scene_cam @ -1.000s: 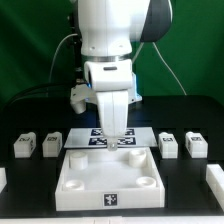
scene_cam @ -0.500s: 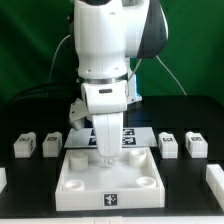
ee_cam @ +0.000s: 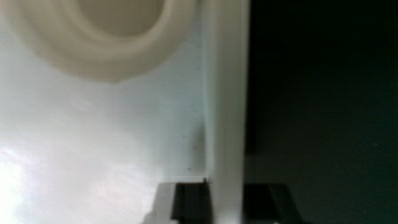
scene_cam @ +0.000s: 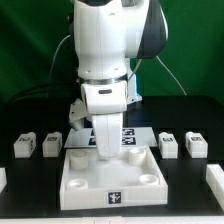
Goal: Assemble one leg
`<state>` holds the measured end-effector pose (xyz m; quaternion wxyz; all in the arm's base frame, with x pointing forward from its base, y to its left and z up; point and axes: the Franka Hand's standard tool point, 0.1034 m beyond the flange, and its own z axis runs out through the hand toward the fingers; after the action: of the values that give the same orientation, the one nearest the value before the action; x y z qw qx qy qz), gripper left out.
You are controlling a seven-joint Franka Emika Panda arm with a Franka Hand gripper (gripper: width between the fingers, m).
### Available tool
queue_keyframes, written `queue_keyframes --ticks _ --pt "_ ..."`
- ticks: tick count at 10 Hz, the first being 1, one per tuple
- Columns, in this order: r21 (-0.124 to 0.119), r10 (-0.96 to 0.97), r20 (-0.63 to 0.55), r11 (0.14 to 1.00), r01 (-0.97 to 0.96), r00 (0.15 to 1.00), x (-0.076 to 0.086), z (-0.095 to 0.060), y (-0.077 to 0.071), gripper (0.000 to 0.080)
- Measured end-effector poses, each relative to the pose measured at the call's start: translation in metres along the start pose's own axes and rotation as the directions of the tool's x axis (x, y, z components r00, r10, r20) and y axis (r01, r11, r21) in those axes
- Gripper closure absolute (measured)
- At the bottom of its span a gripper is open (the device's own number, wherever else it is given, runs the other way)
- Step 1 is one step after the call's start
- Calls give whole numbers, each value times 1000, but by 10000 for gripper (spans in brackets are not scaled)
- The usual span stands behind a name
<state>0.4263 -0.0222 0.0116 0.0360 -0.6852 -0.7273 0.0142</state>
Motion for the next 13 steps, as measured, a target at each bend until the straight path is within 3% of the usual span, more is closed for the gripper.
queue_keyframes --ticks 8,13 --pt "-11 3 0 1000 -3 1000 0 -1 3 739" --pt "-59 64 -41 996 -67 997 62 -1 53 739"
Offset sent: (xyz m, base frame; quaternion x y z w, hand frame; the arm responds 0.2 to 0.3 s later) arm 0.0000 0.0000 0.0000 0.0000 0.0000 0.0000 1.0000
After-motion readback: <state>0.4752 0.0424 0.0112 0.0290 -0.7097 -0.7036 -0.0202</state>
